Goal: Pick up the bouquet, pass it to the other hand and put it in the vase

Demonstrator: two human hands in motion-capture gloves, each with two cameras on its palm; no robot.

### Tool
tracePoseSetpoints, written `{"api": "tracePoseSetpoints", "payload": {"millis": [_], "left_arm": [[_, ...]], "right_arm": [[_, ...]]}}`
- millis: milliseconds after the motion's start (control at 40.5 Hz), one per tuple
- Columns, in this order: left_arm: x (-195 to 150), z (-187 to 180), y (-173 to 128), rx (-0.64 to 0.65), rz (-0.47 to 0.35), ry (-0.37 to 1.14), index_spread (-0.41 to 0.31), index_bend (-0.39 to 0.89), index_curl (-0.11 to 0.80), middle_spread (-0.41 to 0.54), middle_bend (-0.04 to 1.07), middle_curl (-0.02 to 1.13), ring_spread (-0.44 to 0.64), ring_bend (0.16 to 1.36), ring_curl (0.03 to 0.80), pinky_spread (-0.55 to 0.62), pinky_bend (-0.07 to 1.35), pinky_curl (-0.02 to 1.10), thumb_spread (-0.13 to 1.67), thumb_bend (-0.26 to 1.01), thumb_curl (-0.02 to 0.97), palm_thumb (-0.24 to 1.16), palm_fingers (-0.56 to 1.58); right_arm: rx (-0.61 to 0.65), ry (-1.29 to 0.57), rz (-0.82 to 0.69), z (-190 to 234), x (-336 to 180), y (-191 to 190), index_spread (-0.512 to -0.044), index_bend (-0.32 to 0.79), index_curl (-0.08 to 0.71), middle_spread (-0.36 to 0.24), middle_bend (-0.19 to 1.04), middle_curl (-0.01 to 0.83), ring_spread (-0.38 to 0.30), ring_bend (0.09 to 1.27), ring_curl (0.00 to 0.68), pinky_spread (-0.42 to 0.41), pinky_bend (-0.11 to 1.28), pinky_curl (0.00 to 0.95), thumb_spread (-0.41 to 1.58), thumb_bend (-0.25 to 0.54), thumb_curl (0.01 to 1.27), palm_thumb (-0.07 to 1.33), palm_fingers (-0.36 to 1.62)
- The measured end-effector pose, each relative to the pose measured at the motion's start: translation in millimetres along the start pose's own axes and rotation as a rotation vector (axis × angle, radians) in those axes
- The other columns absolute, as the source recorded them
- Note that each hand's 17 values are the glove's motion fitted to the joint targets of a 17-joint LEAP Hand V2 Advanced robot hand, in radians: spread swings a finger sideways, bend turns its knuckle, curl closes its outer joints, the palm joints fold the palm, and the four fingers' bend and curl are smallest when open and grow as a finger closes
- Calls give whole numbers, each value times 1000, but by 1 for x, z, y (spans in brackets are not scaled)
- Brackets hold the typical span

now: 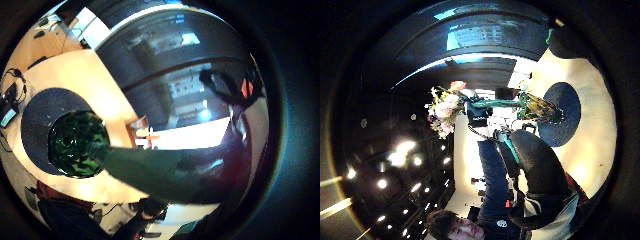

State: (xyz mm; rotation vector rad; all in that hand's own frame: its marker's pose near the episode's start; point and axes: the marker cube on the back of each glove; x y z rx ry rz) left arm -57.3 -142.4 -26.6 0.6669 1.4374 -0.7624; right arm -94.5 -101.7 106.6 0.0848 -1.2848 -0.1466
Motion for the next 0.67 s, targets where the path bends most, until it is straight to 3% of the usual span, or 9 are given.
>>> {"api": "tracePoseSetpoints", "payload": {"millis": [49,123,148,173,198,272,370,568,667], "left_arm": [[-24,-1,-2,-152,-32,-44,-356,509,672,-314,844,628,-344,857,503,-368,552,503,858,-83,547,631,1179],[-74,-11,-1,-421,-84,-201,-262,309,638,-256,785,653,-266,734,514,-214,419,503,857,-90,505,538,433],[-93,-18,0,-489,-98,-268,-247,306,648,-243,799,680,-255,739,541,-187,426,529,862,-79,497,528,420],[-111,-27,2,-540,-108,-332,-150,111,582,-163,633,627,-134,699,524,-40,447,534,852,-91,484,489,-81],[-127,-36,4,-579,-116,-389,-103,70,575,-85,561,640,-44,713,557,27,509,567,852,-86,474,471,-274],[-161,-65,15,-662,-142,-518,-11,50,495,54,352,527,102,645,454,172,494,486,852,-59,456,455,-299],[-185,-90,20,-694,-157,-613,71,23,413,184,226,410,247,599,369,310,465,415,853,-42,438,452,-246],[-186,-101,13,-676,-92,-658,144,33,300,311,176,350,401,569,323,445,451,378,860,-35,412,462,-205],[-187,-100,11,-672,-90,-653,157,44,261,340,174,342,442,565,314,474,444,369,861,-34,402,464,-197]], "right_arm": [[-3,-5,7,-3,5,1,-342,191,385,-121,172,355,-77,226,354,85,179,335,1075,-22,324,666,555],[-7,8,29,-11,19,3,-338,188,387,-119,176,353,-73,223,353,85,174,331,1074,-25,325,658,558],[-6,14,37,-15,24,5,-336,192,389,-119,175,353,-72,218,351,89,174,330,1073,-27,324,654,559],[-1,19,44,-19,29,6,-334,193,391,-119,177,353,-69,214,351,90,172,327,1072,-27,325,652,557],[7,23,51,-24,34,8,-334,197,394,-118,175,353,-68,210,351,91,173,326,1072,-26,325,651,556],[44,25,76,-43,50,12,-332,201,398,-117,173,351,-66,204,350,92,169,322,1071,-24,326,648,559],[77,8,78,-63,67,19,-331,205,404,-117,173,349,-64,198,349,94,165,316,1068,-21,331,653,563],[38,-57,-387,-80,76,27,-326,216,416,-116,172,344,-62,195,347,95,166,307,1067,-22,336,653,567],[71,-60,-380,-77,70,25,-326,214,419,-116,174,344,-62,194,346,95,167,303,1066,-22,338,653,568]]}}
